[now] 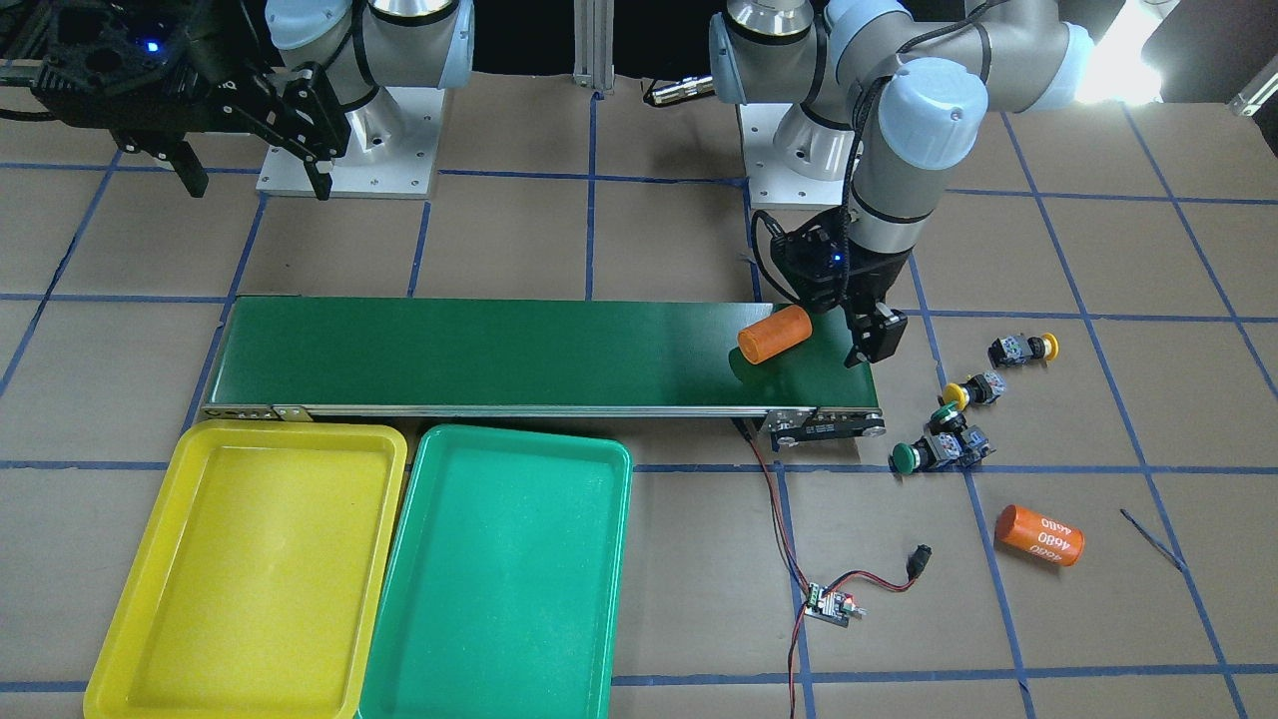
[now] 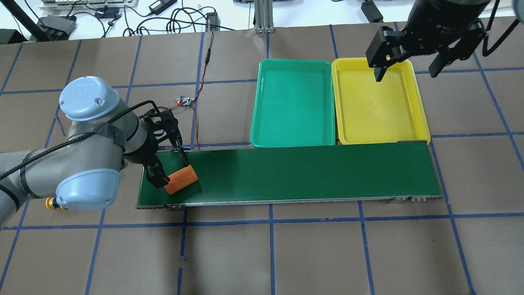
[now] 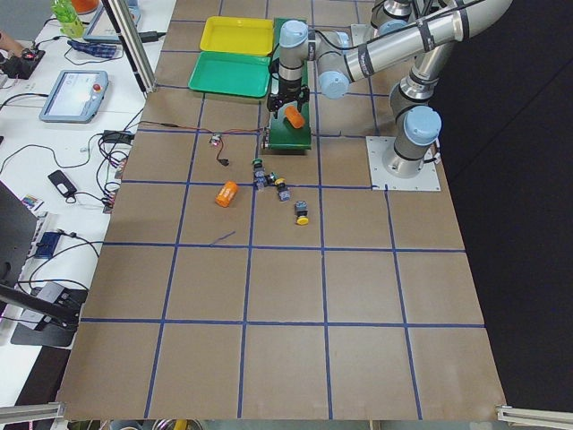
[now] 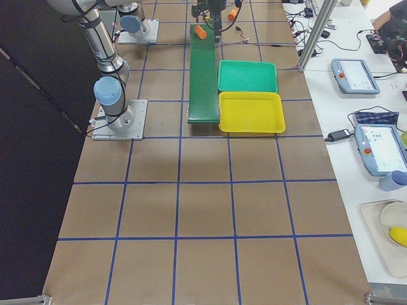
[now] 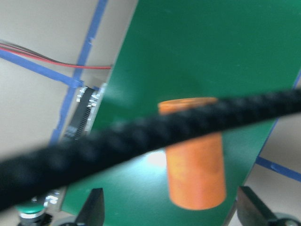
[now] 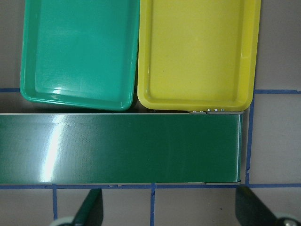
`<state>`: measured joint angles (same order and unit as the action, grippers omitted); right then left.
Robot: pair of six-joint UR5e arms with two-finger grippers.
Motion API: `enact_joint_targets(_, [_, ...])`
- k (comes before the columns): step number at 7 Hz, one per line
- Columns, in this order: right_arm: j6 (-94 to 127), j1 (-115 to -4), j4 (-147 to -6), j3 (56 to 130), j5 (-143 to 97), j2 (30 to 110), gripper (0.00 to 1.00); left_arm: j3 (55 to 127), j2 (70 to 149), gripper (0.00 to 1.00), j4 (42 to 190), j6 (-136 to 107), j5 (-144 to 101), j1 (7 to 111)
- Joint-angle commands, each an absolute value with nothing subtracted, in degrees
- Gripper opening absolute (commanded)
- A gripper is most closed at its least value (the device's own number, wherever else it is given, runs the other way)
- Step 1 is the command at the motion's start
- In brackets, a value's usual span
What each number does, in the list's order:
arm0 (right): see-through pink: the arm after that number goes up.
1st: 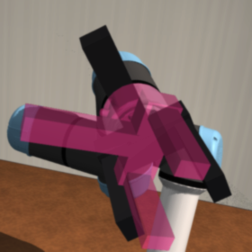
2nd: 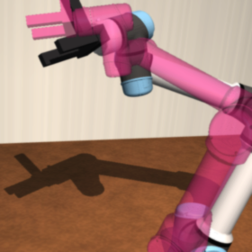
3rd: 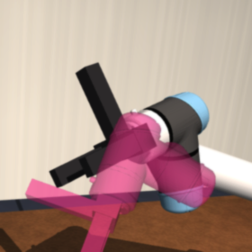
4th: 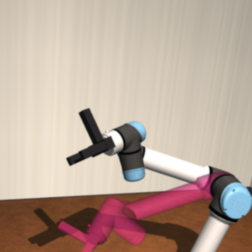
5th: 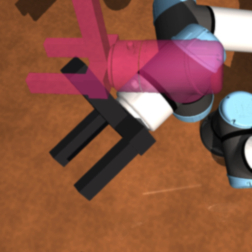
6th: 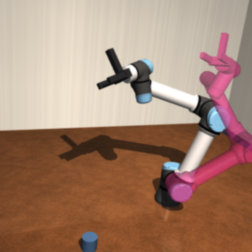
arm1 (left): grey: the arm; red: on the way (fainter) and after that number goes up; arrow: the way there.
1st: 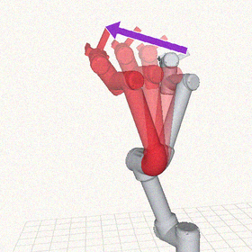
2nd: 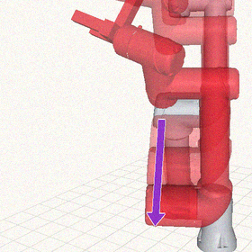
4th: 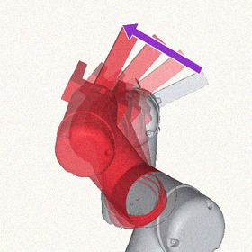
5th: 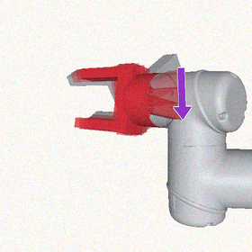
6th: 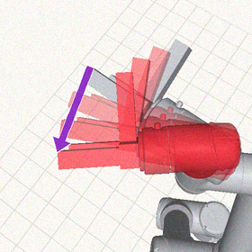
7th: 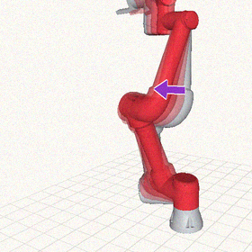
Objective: Sort buttons by color to trays
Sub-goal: 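Move the left gripper back and grasp a green-capped button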
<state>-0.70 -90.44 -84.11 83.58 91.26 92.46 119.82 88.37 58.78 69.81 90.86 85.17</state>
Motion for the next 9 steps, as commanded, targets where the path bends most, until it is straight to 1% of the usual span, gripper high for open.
enact_joint_targets(1, [-0.7, -90.4, -84.1, 83.6, 91.2, 92.5, 1.0, 112.6, 95.0, 1.0, 59.0, 77.5, 90.2, 75.3])
enact_joint_targets(2, [-0.7, -90.4, -84.0, 83.6, 91.3, 92.5, 1.0, 108.8, 99.5, 1.0, 59.0, 82.4, 87.6, 70.5])
enact_joint_targets(3, [-0.7, -90.4, -84.1, 83.6, 91.3, 92.5, 1.0, 107.1, 103.1, 1.0, 58.9, 84.4, 86.8, 68.7])
enact_joint_targets(5, [-0.7, -90.4, -84.0, 83.6, 91.2, 92.5, 1.0, 108.0, 108.0, 1.0, 58.7, 83.2, 86.9, 68.7])
enact_joint_targets(7, [-0.7, -90.4, -84.0, 83.6, 91.3, 92.5, 1.0, 111.0, 108.1, 1.0, 58.0, 80.9, 86.9, 68.2])
enact_joint_targets(9, [-0.7, -90.4, -84.0, 83.6, 91.2, 92.5, 1.0, 112.5, 110.6, 1.0, 49.7, 81.3, 86.7, 68.2])
